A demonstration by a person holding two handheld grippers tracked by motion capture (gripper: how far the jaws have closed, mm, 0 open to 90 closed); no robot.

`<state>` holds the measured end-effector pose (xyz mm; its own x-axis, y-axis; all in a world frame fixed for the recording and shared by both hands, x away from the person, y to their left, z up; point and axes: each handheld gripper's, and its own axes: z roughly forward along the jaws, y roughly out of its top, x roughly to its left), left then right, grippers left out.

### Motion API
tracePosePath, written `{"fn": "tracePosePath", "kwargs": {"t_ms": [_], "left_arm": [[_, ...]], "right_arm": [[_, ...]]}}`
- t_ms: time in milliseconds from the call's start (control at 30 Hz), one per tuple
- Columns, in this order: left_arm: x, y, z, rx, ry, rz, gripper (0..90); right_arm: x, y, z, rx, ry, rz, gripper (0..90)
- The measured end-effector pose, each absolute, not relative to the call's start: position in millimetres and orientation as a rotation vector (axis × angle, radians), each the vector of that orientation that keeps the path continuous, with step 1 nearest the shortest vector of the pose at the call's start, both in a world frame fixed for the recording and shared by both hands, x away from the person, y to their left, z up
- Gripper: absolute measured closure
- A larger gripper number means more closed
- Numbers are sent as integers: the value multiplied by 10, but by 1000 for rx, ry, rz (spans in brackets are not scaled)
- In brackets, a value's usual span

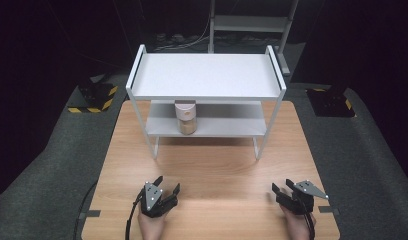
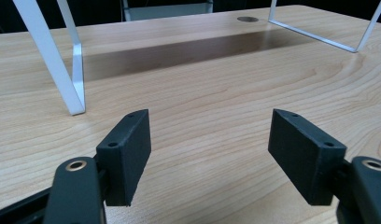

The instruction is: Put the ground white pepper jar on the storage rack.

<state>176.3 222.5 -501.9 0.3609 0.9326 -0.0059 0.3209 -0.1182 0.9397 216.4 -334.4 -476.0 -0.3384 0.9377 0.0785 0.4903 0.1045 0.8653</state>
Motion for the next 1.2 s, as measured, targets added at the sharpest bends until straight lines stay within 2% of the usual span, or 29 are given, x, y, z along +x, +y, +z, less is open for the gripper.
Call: {"fn": "tracePosePath", "kwargs": {"t_ms": [1200], "left_arm": [[1782,2218,-5000,1672,1134,775,292]], "right_arm": [[2135,-3347,-4775,1354,1888,1168,378]]}}
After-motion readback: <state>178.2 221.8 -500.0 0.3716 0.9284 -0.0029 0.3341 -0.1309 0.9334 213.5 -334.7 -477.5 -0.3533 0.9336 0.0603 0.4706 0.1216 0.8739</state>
